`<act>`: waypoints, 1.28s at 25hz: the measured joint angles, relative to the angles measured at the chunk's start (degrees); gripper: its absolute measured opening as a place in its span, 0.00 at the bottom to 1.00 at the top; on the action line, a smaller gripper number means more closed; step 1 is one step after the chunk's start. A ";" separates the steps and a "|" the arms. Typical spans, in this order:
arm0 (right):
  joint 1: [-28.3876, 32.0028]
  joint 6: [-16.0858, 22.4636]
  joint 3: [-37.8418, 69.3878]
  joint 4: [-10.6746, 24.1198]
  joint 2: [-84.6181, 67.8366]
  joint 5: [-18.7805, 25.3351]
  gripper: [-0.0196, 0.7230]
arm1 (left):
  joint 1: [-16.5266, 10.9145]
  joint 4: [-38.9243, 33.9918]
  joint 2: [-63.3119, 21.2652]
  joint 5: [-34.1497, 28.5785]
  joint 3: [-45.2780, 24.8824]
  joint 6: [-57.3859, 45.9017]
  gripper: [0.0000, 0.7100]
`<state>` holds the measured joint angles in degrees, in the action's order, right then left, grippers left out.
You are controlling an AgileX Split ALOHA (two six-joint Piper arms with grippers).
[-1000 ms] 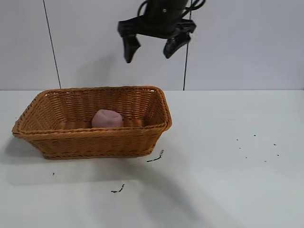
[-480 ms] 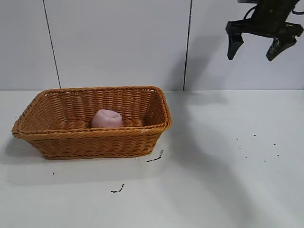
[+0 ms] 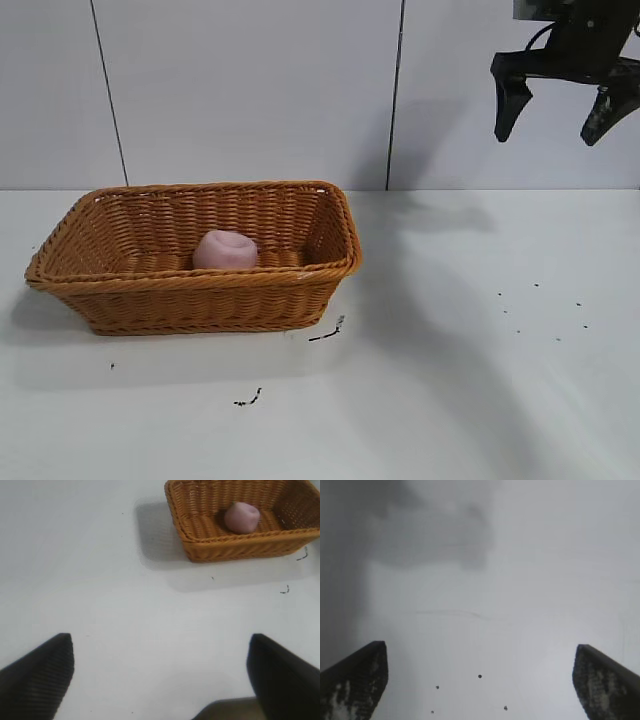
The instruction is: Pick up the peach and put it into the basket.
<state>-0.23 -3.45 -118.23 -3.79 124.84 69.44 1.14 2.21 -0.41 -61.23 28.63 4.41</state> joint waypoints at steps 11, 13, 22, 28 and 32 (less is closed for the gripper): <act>0.00 -1.49 32.60 -0.20 -30.03 0.00 0.95 | 0.00 0.00 0.00 0.00 0.00 0.00 0.97; 0.00 -2.40 39.55 -0.20 -36.74 0.00 0.95 | 0.00 0.00 0.00 0.00 0.00 0.00 0.97; 0.00 -3.70 70.77 -0.39 -69.38 -2.77 0.95 | 0.00 0.00 0.00 0.00 0.00 0.00 0.97; 0.00 -3.75 85.94 -1.07 -93.68 -8.38 0.95 | 0.00 0.00 0.00 0.00 0.00 0.00 0.97; 0.00 -3.21 89.26 -1.44 -108.01 -10.35 0.95 | 0.00 0.00 0.00 0.00 0.00 0.00 0.97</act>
<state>-0.23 -6.66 -28.97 -5.23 16.83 59.09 1.14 2.21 -0.41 -61.23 28.63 4.41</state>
